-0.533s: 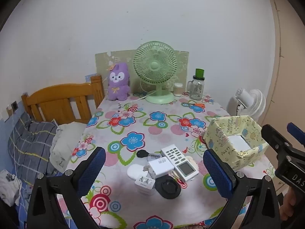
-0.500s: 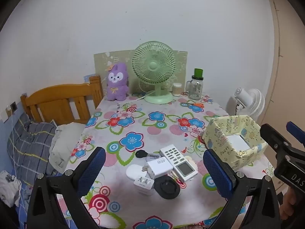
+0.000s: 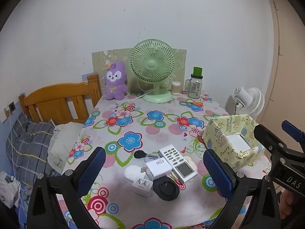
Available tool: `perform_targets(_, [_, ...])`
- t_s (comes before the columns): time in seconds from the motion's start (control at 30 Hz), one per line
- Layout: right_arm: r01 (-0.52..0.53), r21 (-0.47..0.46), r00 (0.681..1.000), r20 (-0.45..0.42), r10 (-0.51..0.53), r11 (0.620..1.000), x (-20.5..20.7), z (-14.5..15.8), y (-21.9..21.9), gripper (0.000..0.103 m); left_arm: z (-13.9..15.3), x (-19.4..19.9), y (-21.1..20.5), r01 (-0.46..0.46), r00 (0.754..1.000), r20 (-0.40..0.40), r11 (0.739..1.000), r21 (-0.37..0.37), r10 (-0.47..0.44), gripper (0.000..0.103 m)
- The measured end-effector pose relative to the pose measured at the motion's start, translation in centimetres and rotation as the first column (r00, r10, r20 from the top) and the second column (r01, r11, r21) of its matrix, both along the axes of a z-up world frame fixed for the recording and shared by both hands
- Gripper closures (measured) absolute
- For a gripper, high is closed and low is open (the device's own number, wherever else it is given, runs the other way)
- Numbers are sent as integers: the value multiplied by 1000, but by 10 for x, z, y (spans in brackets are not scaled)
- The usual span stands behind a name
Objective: Organize rigid objects
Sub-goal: 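Move both grippers toward the cluster of white devices beside the yellow box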
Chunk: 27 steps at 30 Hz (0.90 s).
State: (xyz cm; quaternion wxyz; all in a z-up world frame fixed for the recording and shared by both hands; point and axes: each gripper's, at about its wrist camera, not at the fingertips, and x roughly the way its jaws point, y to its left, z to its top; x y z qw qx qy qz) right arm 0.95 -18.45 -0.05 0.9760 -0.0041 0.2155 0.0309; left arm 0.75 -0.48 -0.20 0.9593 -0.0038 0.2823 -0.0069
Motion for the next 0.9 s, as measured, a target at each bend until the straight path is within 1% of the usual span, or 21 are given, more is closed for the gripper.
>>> perform_targets(0.37, [-8,19,1000,5,8,1000,3,-5,-5,0,2,3,-3,8,1000,8,1000,11,-8,0])
perform_targets(0.57, [-10,12,1000,14,10,1000,1,-7,-2,0,2,3,-5,8,1000,10,1000,12,-8,0])
perform_targets(0.67, [-1,5,1000,9,1,1000,3,-8,1,0,-1,5,-3,16,1000,11,1000,1,-16,0])
perform_targets(0.73, [11,3,1000,2,-11,1000,5,-9,3,0,-2,8,-1,20,1000,-3,1000,-7,-20,0])
perform_targets(0.83, [14,24,1000,-7,-14,1000,6,-10,4,0,-2,9,1,17,1000,-11,1000,-2,-17,0])
perform_targets(0.9, [25,14,1000,-1,-25,1000,5,-9,5,0,-1,6,0,28,1000,-4,1000,3,-28,0])
